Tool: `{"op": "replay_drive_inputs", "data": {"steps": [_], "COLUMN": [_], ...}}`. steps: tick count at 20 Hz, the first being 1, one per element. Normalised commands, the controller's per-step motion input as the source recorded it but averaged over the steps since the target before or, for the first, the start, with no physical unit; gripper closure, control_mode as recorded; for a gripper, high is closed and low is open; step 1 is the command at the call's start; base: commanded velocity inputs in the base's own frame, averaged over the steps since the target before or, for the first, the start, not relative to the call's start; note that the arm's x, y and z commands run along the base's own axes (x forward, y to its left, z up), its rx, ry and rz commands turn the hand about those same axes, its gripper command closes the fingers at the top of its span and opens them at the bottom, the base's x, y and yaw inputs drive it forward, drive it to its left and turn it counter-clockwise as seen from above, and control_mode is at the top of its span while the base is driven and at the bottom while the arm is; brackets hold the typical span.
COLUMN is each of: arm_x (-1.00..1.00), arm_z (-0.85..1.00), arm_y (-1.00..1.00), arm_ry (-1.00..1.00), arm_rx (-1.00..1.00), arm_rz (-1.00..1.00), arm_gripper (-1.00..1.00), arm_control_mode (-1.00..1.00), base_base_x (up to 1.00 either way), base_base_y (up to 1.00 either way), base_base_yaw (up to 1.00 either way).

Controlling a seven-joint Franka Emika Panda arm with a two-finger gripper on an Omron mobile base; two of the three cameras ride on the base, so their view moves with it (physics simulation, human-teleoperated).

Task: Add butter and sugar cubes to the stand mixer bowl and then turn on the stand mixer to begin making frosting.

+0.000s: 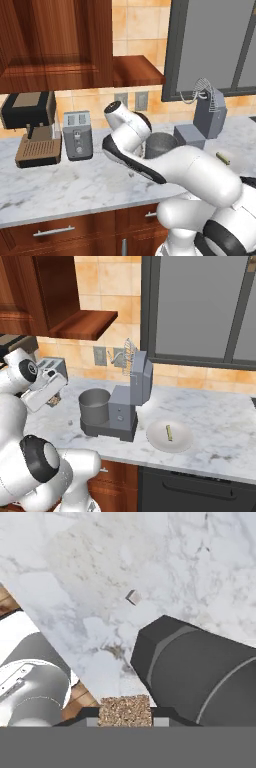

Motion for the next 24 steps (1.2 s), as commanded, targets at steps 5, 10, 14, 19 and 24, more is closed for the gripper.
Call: {"op": "replay_drive_inputs", "data": {"steps": [5, 10, 14, 19, 24], "arm_x": [0.03, 0.33, 0.55, 0.63, 0.27], "arm_z": [0.74, 0.19, -0.01, -0.07, -0.32], "arm_y": [-0.48, -0.38, -0.21, -0.09, -0.25], "arm_ry": [-0.09, -0.03, 0.0, 0.01, 0.05], "arm_rx": [0.12, 0.08, 0.01, 0.0, 0.0], "arm_rz": [0.0, 0.0, -0.01, -0.04, -0.03], "arm_gripper": [1.0, 1.0, 1.0, 1.0, 1.0], "arm_control_mode": [-1.0, -1.0, -1.0, -1.0, -1.0], "base_base_x": [0.0, 0.0, 0.0, 0.0, 0.0], "base_base_y": [0.0, 0.0, 0.0, 0.0, 0.0], "base_base_yaw": [0.0, 0.0, 0.0, 0.0, 0.0]}}
